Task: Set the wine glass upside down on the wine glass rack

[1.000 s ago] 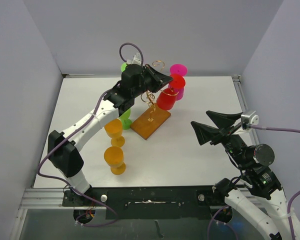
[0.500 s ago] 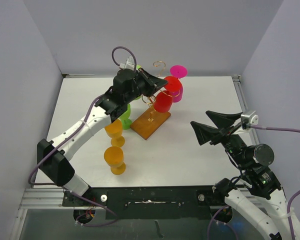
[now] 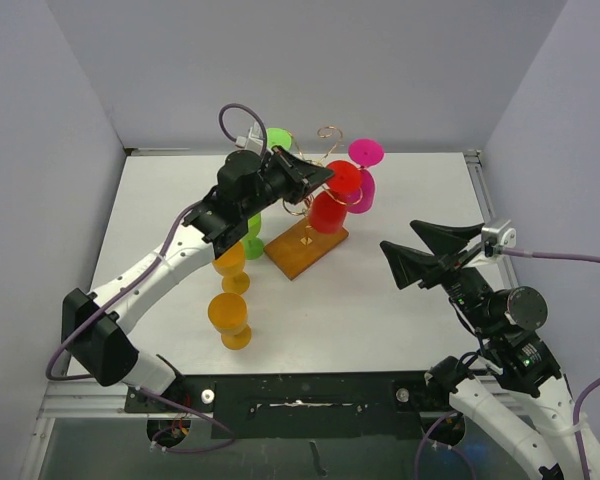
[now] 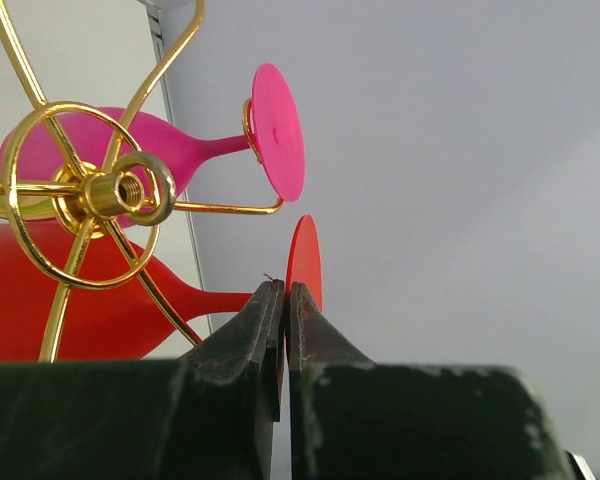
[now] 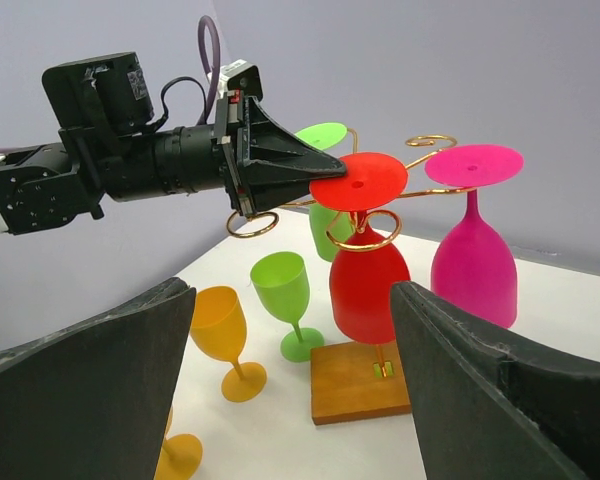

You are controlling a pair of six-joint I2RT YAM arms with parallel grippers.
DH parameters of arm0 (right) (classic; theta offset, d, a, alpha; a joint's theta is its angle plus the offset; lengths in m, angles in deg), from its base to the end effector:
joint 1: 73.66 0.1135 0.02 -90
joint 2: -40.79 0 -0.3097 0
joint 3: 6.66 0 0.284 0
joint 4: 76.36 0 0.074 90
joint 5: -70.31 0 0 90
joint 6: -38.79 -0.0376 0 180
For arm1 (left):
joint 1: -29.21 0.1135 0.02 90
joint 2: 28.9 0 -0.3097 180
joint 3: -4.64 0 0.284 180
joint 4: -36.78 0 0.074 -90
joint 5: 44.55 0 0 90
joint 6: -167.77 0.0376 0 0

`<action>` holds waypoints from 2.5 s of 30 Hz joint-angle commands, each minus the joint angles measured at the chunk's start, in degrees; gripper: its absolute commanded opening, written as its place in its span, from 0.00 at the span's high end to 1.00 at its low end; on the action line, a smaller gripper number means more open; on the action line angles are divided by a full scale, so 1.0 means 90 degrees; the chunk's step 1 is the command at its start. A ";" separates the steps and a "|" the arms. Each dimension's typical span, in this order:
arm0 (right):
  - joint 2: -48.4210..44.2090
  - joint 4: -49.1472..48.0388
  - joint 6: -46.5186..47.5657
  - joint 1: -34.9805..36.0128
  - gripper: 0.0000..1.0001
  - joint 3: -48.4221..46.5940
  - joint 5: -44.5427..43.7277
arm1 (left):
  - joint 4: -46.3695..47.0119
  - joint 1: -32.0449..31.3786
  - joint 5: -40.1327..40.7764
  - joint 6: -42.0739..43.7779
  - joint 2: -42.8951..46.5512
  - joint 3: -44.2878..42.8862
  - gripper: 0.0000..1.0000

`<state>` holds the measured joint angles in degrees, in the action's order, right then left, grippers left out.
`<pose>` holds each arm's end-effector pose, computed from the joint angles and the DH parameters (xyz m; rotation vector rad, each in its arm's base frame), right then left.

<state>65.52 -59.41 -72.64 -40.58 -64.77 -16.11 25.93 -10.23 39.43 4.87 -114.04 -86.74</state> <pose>0.0681 0.0472 0.4309 -0.1905 1.3191 0.8526 0.2965 -0.2490 0.4440 -0.4601 1.8518 -1.5164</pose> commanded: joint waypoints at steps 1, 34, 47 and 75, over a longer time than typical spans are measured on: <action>0.0084 -0.0435 -0.0031 0.0006 0.19 0.0052 0.0003 | 0.0233 -0.0128 -0.0244 0.0074 0.0343 0.0032 1.00; -0.0001 -0.0508 -0.0158 0.0006 0.19 0.0209 -0.0438 | 0.0177 -0.0579 -0.0355 0.0483 0.0273 -0.0139 1.00; 0.0000 -0.0483 -0.0124 0.0007 0.19 0.0170 -0.0485 | -0.0347 -0.0550 0.0214 0.1076 -0.0167 -0.0725 1.00; 0.0093 -0.0607 -0.0119 0.0006 0.19 0.0258 -0.0561 | -0.1498 -0.0442 0.0735 0.1967 -0.0279 -0.1154 0.69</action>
<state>65.59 -61.27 -73.99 -40.58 -62.50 -20.18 14.78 -14.98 43.96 18.57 -116.66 -94.85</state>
